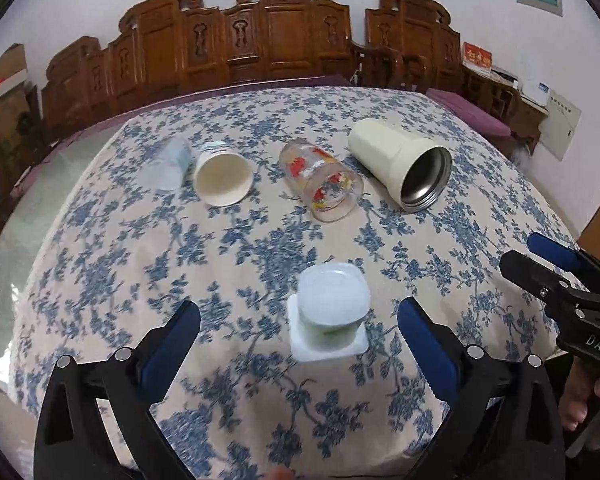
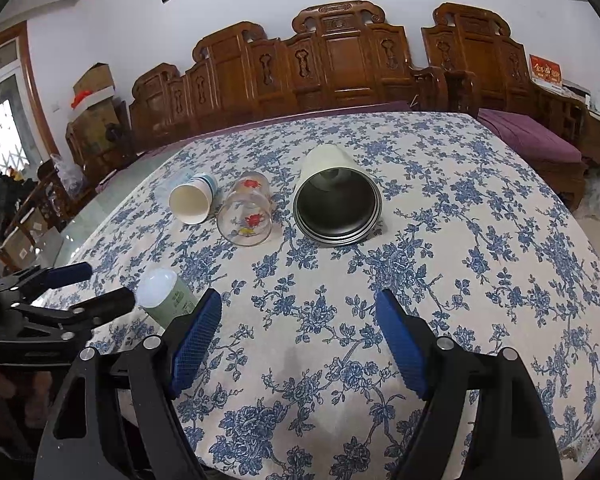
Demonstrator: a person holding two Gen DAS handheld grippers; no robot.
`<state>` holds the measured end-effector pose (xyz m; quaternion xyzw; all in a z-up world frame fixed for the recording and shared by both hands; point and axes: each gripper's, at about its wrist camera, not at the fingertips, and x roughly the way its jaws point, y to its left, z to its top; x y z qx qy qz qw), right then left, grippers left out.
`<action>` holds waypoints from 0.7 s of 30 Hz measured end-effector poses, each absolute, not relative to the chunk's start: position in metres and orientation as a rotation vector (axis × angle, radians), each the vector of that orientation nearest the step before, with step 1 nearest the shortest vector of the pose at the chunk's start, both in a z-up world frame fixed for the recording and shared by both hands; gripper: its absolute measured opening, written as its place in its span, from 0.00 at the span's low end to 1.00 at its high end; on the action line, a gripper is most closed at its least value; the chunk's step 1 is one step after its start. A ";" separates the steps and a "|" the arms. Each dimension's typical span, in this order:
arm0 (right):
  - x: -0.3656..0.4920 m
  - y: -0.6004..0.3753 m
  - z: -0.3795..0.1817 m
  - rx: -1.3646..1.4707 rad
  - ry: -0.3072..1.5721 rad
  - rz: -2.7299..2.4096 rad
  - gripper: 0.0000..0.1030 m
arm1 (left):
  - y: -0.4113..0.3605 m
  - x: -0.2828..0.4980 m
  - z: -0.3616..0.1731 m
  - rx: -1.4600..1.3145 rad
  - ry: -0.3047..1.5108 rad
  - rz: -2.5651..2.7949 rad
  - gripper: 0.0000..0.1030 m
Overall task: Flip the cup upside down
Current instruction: 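Rotate the green cup upside down with the left gripper and set it down, then open the left gripper and withdraw both tools from the cup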
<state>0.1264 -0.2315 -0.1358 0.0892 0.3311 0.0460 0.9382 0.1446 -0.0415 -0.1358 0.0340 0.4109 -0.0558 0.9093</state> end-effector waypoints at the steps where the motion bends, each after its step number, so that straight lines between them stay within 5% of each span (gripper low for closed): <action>1: 0.126 -0.231 -0.135 0.185 0.678 0.090 0.88 | -0.039 0.142 -0.134 0.067 0.847 -0.110 0.92; 5: 0.122 -0.227 -0.133 0.177 0.684 0.080 0.98 | -0.027 0.134 -0.125 0.046 0.852 -0.085 0.92; 21: 0.078 -0.189 -0.085 0.136 0.637 0.097 0.98 | -0.001 0.081 -0.083 0.034 0.735 -0.076 0.92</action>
